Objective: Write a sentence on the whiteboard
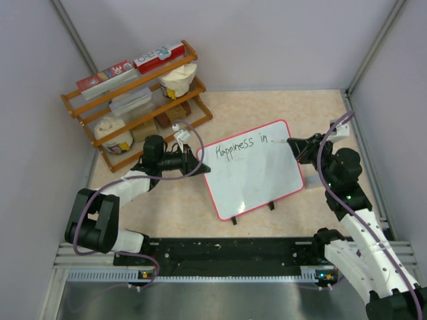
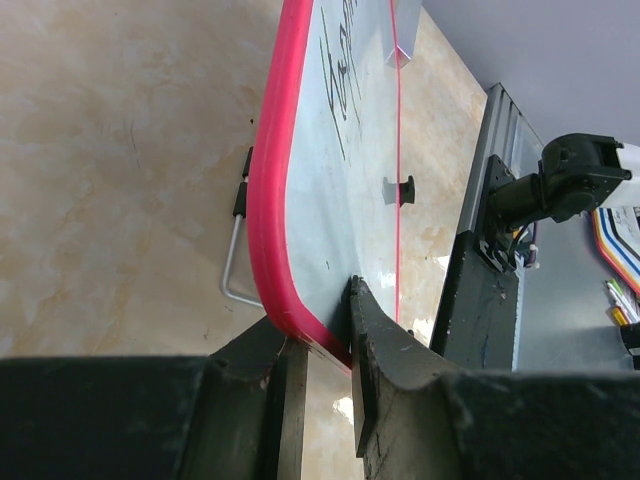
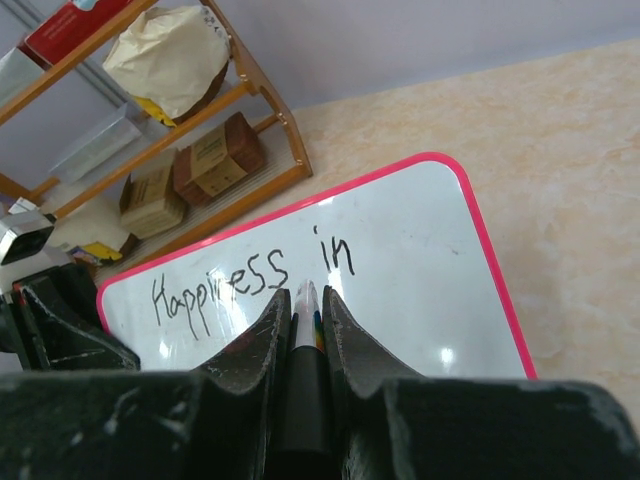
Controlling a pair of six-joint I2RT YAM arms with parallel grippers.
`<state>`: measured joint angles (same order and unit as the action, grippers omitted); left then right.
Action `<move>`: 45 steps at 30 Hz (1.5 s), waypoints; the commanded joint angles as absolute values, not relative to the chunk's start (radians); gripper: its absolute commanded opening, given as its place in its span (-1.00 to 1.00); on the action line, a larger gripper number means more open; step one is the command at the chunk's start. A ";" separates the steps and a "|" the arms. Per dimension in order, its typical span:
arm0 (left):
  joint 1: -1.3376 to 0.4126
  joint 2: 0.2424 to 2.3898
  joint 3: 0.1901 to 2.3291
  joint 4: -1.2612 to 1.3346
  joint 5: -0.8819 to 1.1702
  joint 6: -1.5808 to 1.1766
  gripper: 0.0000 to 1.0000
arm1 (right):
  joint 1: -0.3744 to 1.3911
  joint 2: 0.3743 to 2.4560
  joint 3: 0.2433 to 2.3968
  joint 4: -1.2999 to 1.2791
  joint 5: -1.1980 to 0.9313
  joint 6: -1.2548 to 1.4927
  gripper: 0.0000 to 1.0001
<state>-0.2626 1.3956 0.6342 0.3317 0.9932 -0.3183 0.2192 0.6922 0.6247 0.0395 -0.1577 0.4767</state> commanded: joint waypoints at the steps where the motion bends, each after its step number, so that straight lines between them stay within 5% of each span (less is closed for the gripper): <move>1: -0.284 1.388 0.609 0.290 0.933 -0.166 -1.00 | 0.210 0.666 0.646 0.005 -0.181 0.436 -1.00; 15: -0.287 1.411 0.612 0.298 0.936 -0.169 -1.00 | 0.235 0.669 0.604 -0.038 -0.207 0.422 -1.00; 45: -0.288 1.422 0.618 0.298 0.943 -0.170 -1.00 | 0.673 0.873 0.589 0.227 -0.150 0.348 -1.00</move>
